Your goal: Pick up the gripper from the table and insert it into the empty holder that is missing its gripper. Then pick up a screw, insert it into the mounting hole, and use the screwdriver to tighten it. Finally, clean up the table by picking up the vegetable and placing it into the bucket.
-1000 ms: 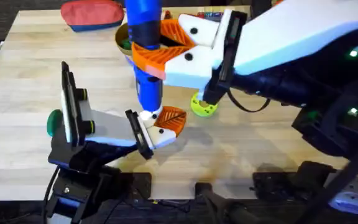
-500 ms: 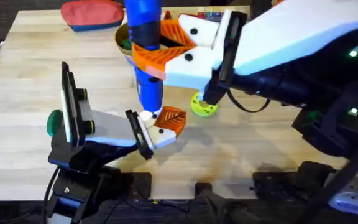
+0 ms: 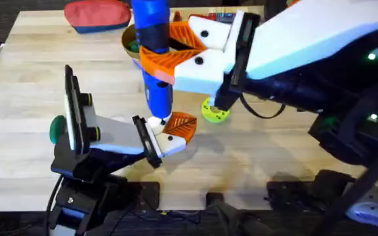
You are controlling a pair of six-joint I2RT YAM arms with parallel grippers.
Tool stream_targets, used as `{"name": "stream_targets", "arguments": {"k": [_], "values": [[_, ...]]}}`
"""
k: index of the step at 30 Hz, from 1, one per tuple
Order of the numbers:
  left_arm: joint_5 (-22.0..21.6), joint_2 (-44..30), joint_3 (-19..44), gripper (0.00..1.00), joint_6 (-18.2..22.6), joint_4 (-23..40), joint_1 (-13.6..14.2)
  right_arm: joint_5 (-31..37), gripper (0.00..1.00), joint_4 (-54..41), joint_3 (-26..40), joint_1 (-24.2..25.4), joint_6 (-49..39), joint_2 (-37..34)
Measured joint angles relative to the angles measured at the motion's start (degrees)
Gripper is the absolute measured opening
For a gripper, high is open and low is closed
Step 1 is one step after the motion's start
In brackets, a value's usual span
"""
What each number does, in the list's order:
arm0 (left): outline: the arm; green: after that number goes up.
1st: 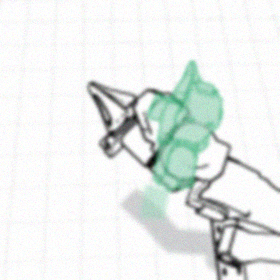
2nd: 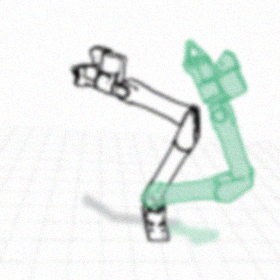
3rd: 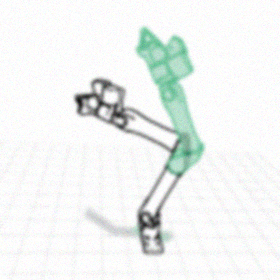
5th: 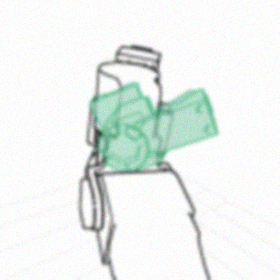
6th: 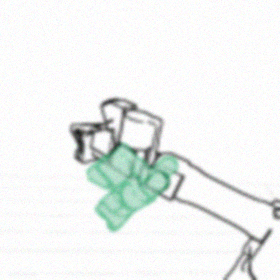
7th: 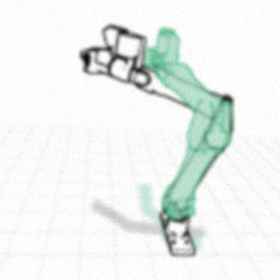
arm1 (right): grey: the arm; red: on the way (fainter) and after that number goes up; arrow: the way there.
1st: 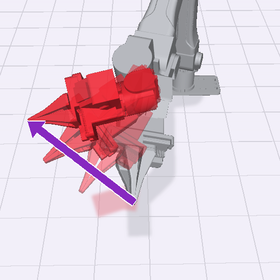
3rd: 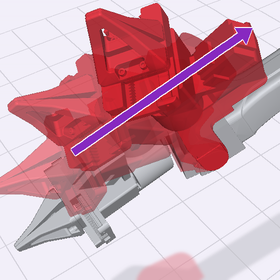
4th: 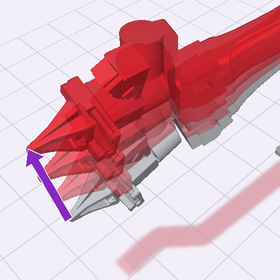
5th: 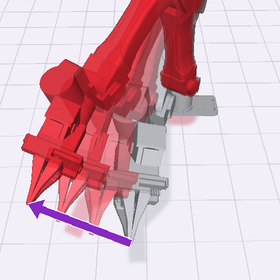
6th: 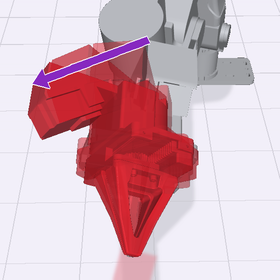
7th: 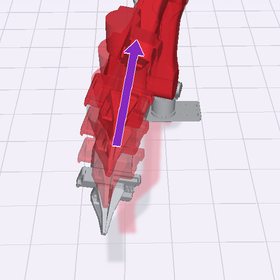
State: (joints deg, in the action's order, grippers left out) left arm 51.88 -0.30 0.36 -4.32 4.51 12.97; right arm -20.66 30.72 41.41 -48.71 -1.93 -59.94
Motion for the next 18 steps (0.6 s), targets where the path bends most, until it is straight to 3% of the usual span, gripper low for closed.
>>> {"name": "stream_targets", "arguments": {"k": [18], "values": [[0.0,0.0,0.0,0.013,0.0,0.0,0.0,0.0,0.006,0.0,0.0,0.0,0.68,0.0]]}}
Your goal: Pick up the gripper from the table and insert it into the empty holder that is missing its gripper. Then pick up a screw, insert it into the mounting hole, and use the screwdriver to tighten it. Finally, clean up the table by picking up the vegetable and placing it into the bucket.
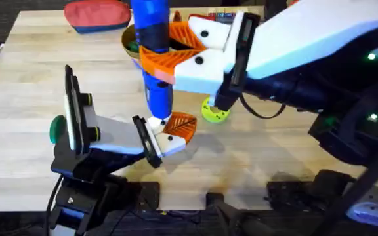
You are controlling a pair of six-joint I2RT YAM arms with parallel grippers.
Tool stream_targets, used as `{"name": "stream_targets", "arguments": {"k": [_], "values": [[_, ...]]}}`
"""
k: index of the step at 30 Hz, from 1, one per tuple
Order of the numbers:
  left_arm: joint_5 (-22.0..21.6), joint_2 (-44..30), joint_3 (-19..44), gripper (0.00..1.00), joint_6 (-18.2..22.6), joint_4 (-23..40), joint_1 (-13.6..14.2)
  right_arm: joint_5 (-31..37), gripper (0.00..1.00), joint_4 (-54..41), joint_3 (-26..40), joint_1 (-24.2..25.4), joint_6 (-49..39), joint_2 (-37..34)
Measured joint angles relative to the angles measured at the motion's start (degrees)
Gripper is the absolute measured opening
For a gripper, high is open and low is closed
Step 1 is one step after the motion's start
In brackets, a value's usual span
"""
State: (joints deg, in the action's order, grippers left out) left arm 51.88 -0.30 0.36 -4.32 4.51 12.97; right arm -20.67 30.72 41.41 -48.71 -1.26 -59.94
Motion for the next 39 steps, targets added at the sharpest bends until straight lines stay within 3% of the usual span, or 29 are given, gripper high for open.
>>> {"name": "stream_targets", "arguments": {"k": [39], "values": [[0.2,-0.02,0.0,0.013,0.0,0.02,0.0,2.84,0.005,-2.0,0.02,0.05,1.27,0.74]]}}
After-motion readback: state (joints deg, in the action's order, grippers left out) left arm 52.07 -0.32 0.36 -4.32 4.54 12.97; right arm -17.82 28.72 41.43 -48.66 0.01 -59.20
